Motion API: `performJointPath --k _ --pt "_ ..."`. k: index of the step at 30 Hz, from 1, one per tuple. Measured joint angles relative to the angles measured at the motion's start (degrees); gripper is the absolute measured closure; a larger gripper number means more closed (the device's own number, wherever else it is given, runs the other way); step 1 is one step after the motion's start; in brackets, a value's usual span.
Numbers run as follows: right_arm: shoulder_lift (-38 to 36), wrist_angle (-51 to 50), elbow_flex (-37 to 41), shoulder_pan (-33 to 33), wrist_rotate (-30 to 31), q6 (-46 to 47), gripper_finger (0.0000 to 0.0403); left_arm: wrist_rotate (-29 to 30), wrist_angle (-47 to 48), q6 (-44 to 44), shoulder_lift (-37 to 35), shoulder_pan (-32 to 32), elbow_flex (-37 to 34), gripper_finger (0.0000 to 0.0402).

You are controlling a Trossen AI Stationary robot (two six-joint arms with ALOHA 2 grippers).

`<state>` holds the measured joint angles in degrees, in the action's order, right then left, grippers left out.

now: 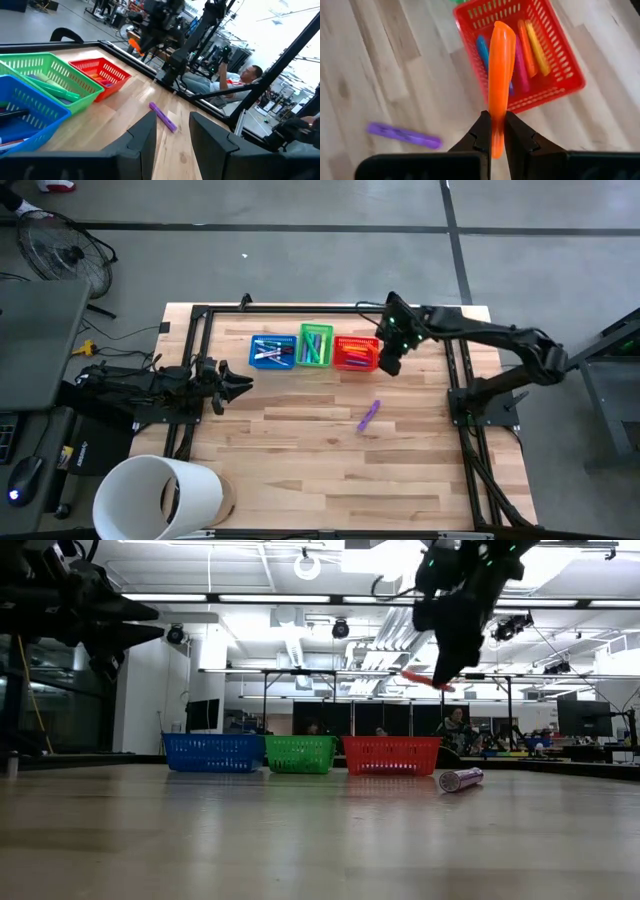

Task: Pick & Place Markers
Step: Put the orange pen into the red bin, then put the purple highlighter into the green bin

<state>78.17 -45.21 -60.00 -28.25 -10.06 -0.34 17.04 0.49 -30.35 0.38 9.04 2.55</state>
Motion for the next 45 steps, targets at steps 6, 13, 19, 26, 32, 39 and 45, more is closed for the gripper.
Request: performJointPath --k 6,13,19,26,32,39,45 --pt "11.15 -1.58 -6.46 -3.82 -0.97 -13.47 0.0384 0.09 0.00 0.09 0.00 -0.02 0.00 0.0286" --pt "23.89 -6.18 -16.25 -3.61 1.88 -24.08 0.0384 0.15 0.00 0.07 0.00 0.00 0.02 0.0286" --pt "29.60 -7.11 -20.14 -3.61 3.68 -25.69 0.0384 0.17 0.02 0.07 0.00 -0.02 0.00 0.0286" --pt "32.72 -6.28 -20.31 -2.88 3.54 -28.37 0.0384 0.20 0.02 0.07 0.00 -0.02 0.02 0.0286" --pt "33.27 -3.98 -20.31 -2.24 3.67 -28.22 0.0384 0.18 0.04 0.35 0.00 0.00 0.02 0.0286" --pt "33.27 -4.24 -20.12 -2.08 3.79 -25.22 0.0331 0.20 0.07 0.43 0.00 -0.01 0.02 0.0286" --pt "33.27 -4.92 -20.07 -2.07 6.06 -18.15 0.0288 0.17 0.13 0.53 0.00 -0.01 0.02 0.0286"
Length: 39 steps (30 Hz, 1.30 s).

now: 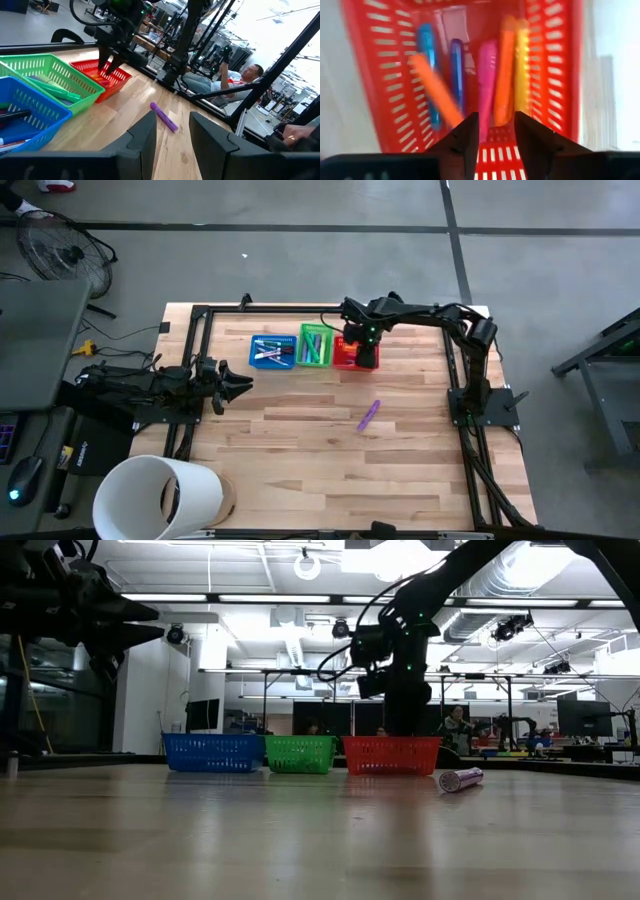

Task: Pick & Place Markers
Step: Put the purple highlighter into the green bin

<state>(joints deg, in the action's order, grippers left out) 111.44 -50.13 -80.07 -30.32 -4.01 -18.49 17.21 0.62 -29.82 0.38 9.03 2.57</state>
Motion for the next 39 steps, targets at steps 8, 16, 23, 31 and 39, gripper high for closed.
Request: performJointPath --k 8,16,23,31,39 --pt "-0.13 -4.95 -2.02 -0.01 4.53 22.61 0.0268 -0.07 0.66 0.00 0.00 0.00 0.09 0.0286" --pt "-0.17 -8.65 -3.23 0.85 3.05 44.61 0.0269 -0.04 0.14 -0.02 0.00 0.01 0.05 0.0286" --pt "-1.40 -8.78 -3.23 3.85 0.50 49.68 0.0269 -0.02 -0.11 -0.02 0.00 0.01 0.02 0.0286" --pt "-6.92 -9.60 -3.16 7.83 2.53 54.64 0.0268 0.00 -0.28 -0.04 0.00 0.01 0.00 0.0286" --pt "-9.79 -9.93 -2.99 14.51 5.32 61.57 0.0269 0.00 -0.37 -0.06 0.00 0.01 -0.02 0.0286"
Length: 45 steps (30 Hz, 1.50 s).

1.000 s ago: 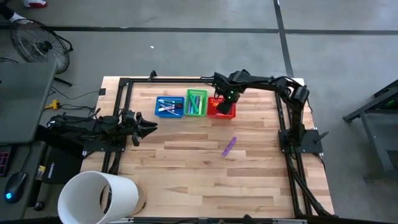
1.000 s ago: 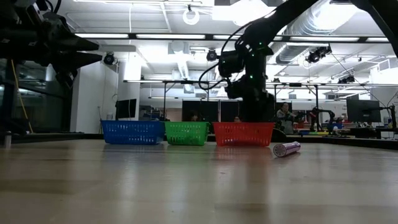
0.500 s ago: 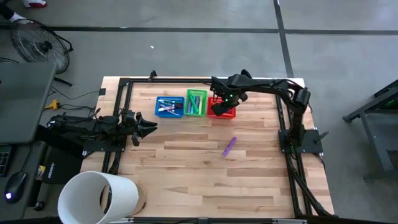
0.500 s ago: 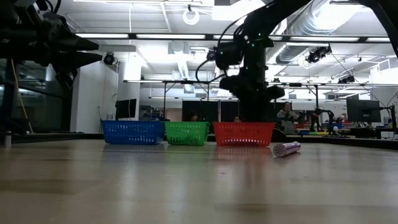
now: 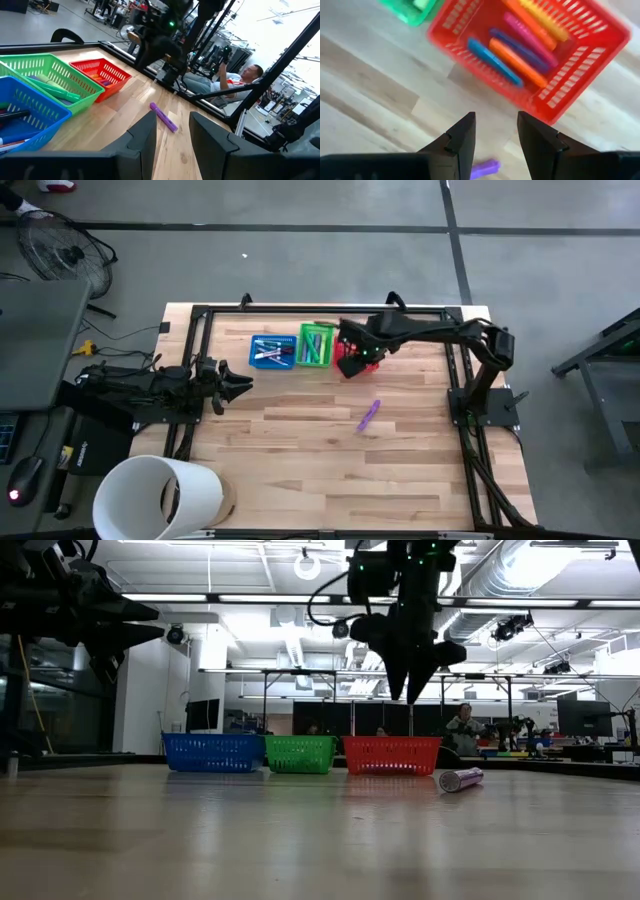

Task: Pick & Place Markers
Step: Put the purple highlighter into the green bin

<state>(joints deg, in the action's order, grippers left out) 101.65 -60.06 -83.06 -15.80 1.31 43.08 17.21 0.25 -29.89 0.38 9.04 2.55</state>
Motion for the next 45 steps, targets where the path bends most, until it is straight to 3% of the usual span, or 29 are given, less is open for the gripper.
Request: performJointPath --k 5,11,18,23,27,35,45 --pt "0.15 0.03 0.04 5.54 4.41 5.38 0.0269 -0.01 -0.03 0.00 0.00 -0.01 0.00 0.0286" --pt "0.22 -0.03 0.04 12.86 2.90 14.68 0.0269 0.00 -0.07 0.00 0.00 0.00 0.00 0.0286" --pt "0.22 0.10 0.20 20.22 8.72 39.27 0.0269 -0.02 -0.07 0.00 0.00 0.00 0.00 0.0286" --pt "0.26 1.36 4.41 22.71 5.72 55.25 0.0267 -0.02 -0.08 0.00 -0.01 -0.01 0.00 0.0286" --pt "0.28 7.15 9.53 24.32 1.66 64.20 0.0239 -0.02 -0.09 0.00 -0.01 -0.01 0.00 0.0286" --pt "0.35 15.83 19.30 24.04 -2.02 72.67 0.0155 -0.02 -0.09 0.00 -0.02 -0.02 0.00 0.0286" --pt "0.13 25.02 26.12 21.81 -5.08 75.17 0.0153 -0.02 -0.09 0.00 -0.01 -0.01 0.00 0.0286"
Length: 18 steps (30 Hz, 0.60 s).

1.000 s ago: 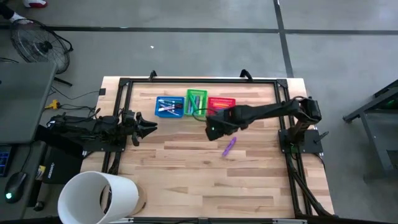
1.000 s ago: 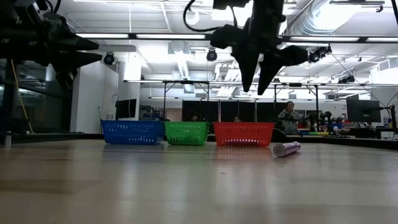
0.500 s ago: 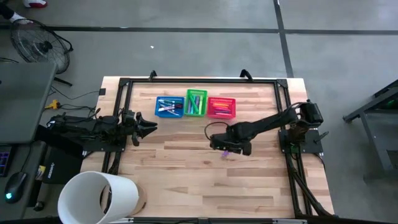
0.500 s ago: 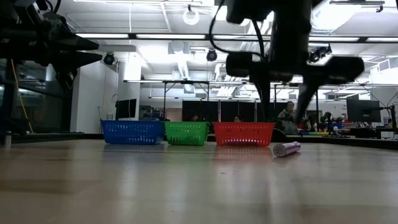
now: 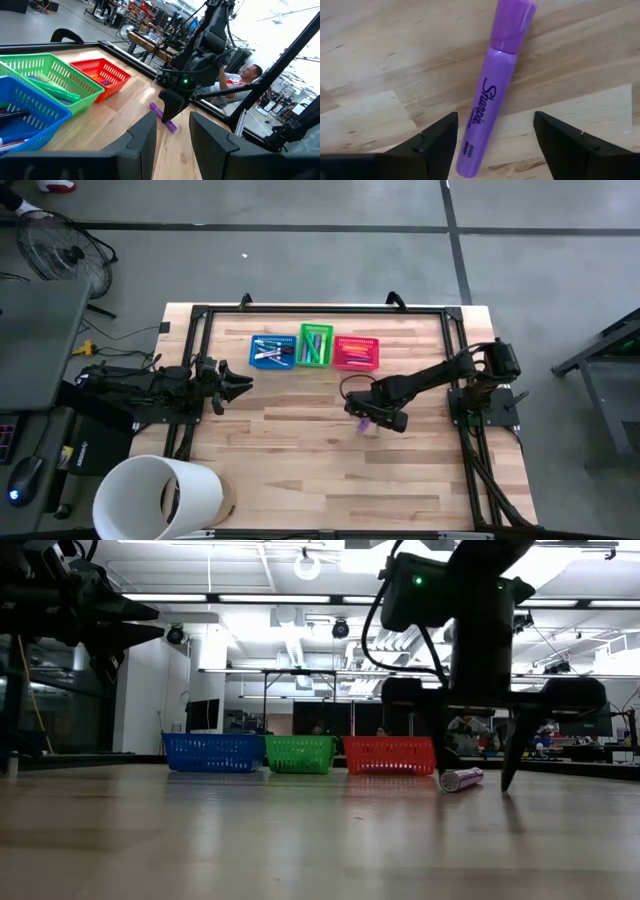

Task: Pick & Place Markers
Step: Put the purple highlighter into the green bin

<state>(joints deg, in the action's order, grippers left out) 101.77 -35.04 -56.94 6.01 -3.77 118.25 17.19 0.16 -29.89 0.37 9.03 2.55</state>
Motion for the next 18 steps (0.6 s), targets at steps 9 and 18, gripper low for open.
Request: performJointPath --k 9,18 --pt "0.01 -1.92 0.37 0.65 -2.10 0.18 0.0173 0.00 0.00 0.00 -0.01 0.01 0.00 0.0286" --pt "0.11 -4.68 0.52 1.47 -8.10 -2.84 0.0208 -0.02 0.00 0.00 -0.01 0.00 0.00 0.0286"
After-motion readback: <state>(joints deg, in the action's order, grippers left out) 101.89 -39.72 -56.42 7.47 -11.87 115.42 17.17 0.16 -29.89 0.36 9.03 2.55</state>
